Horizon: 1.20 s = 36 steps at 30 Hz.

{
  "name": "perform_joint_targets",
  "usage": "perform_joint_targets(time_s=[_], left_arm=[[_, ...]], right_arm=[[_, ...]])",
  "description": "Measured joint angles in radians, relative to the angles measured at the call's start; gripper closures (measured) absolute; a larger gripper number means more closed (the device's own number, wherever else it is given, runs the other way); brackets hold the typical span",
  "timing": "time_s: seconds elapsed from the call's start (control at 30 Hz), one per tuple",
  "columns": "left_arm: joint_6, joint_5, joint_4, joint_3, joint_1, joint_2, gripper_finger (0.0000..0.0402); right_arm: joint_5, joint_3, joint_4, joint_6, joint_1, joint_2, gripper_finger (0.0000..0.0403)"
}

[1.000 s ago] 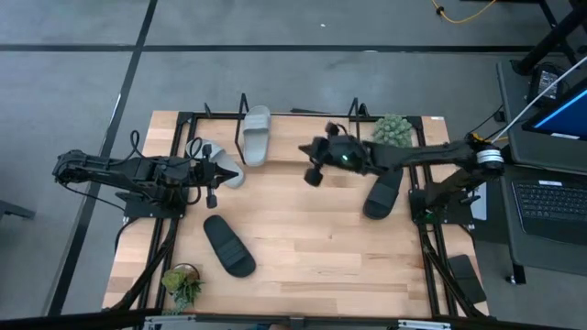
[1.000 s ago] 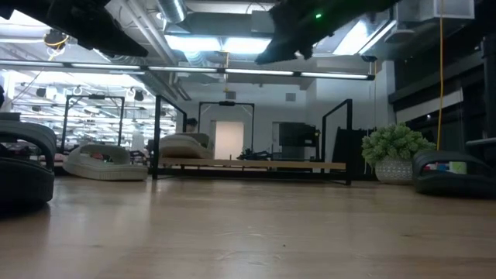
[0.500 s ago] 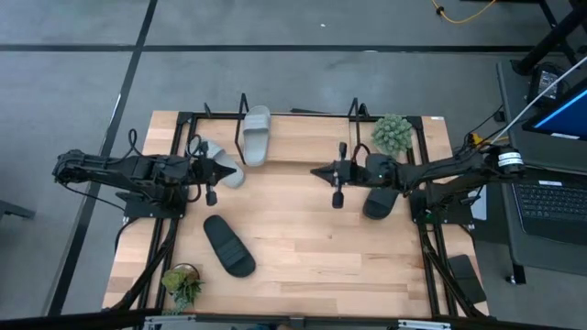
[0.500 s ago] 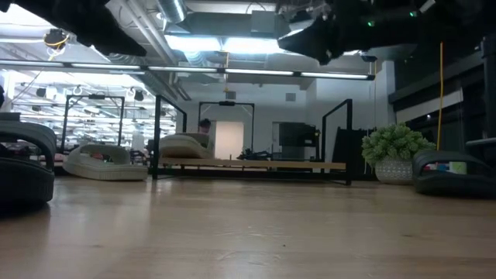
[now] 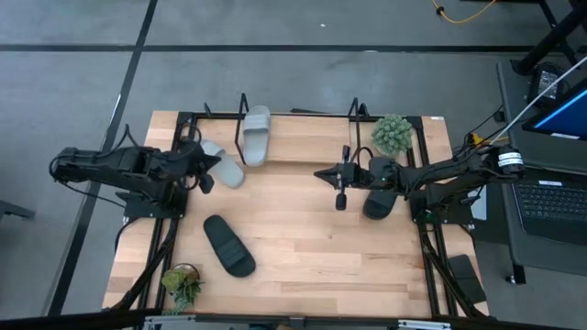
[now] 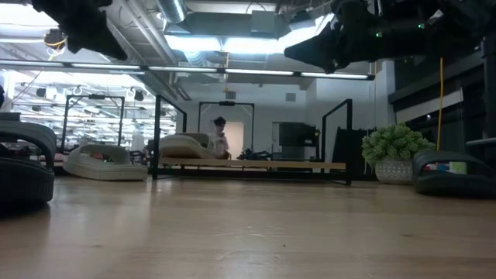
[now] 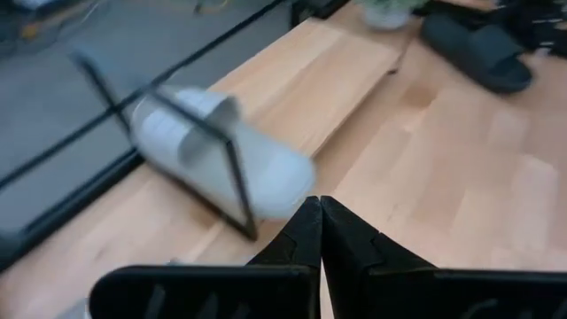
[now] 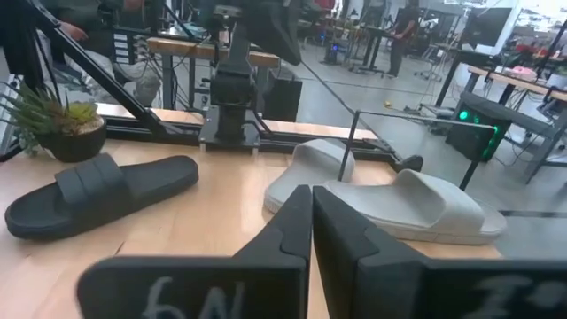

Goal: Pick and place slides into the shelf
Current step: Put the gray slide on the shelf

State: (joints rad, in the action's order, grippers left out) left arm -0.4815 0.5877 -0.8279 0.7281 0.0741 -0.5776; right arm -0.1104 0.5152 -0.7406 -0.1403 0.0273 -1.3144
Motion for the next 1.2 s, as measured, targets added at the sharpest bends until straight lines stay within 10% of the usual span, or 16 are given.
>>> perform_joint_targets(time_s=[0.63, 1.2], left_arm=[[0.131, -0.150, -0.150, 0.128, -0.380, -0.012, 0.0401], [0.444, -0.606, -0.046, 0.127, -0.939, -0.041, 0.0402]], right_arm=[[0.008, 0.000, -0.025, 0.000, 0.086, 0.000, 0.0386], [0.010, 0.007, -0.075, 0.000, 0.094, 0.000, 0.0386]])
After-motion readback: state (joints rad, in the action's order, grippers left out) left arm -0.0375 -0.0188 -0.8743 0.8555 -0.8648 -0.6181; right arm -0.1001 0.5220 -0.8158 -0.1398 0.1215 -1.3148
